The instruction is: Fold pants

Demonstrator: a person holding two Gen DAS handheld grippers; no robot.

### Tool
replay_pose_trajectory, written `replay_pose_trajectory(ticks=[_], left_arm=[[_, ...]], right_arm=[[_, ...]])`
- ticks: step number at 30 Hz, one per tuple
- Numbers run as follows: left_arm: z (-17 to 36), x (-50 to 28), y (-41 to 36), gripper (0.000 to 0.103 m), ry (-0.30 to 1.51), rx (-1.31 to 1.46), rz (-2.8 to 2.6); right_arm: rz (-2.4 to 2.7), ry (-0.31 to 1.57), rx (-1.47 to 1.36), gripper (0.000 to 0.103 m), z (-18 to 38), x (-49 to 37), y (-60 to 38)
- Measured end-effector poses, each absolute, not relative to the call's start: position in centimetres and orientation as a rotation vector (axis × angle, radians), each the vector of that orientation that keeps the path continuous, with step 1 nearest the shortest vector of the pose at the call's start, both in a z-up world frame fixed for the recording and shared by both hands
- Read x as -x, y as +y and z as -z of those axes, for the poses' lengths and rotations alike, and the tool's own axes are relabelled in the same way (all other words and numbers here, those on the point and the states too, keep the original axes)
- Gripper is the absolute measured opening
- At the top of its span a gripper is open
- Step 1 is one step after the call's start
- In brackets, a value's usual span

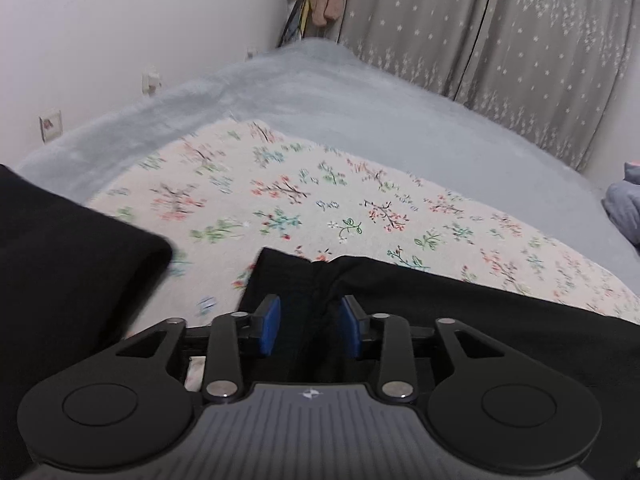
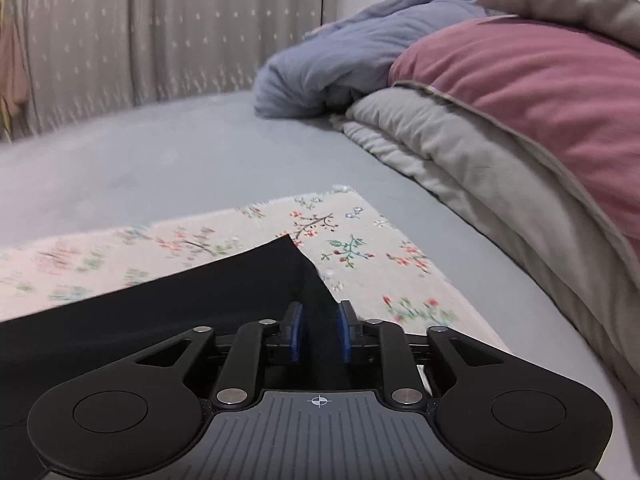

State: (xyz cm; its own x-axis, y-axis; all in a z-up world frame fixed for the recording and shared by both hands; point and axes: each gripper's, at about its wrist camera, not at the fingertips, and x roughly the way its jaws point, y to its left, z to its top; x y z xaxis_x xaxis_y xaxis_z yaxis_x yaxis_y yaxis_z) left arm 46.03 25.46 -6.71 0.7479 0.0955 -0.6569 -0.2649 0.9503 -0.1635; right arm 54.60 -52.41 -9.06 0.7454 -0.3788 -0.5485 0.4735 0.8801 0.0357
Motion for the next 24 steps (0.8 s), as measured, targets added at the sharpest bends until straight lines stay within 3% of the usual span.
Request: replay_pose_trajectory(ticks=[1, 6, 9, 18, 20, 22, 24], left_arm=[[6.3, -45.0, 25.5, 0.052, 0.696, 0.258, -0.195], [6.0, -39.1, 25.8, 0.053, 0.728, 0.394, -0.177], [6.5, -35.7, 25.1, 0.055, 0.769, 0.406, -0.202], [10.1, -29.5, 25.4, 0.063, 0.836, 0.525, -0.343], [11.0, -29.3, 25.1, 0.061, 0.837, 0.526, -0.352], [11.1, -28.7, 24.8, 0.052, 0.825, 0.493, -0.372], [10.6, -28.0, 25.2, 0.052, 0.817, 0.521, -0.379]], right_arm=[[0.456, 0.555, -0.19, 0.029, 8.5, -53.1, -52.1], [0.401, 0.555, -0.277, 0.032, 6.4, -44.0, -51.2], [0.348, 0.569, -0.375, 0.057, 5.8, -38.0, -50.3], [0.37, 0.639, -0.559, 0.059, 7.8, -21.4, -45.1], [0.38, 0.648, -0.612, 0.059, 8.7, -18.8, -43.8], [0.368, 0.651, -0.656, 0.059, 9.4, -16.9, -42.7], [0.377, 0.661, -0.663, 0.059, 9.8, -15.3, -41.6]])
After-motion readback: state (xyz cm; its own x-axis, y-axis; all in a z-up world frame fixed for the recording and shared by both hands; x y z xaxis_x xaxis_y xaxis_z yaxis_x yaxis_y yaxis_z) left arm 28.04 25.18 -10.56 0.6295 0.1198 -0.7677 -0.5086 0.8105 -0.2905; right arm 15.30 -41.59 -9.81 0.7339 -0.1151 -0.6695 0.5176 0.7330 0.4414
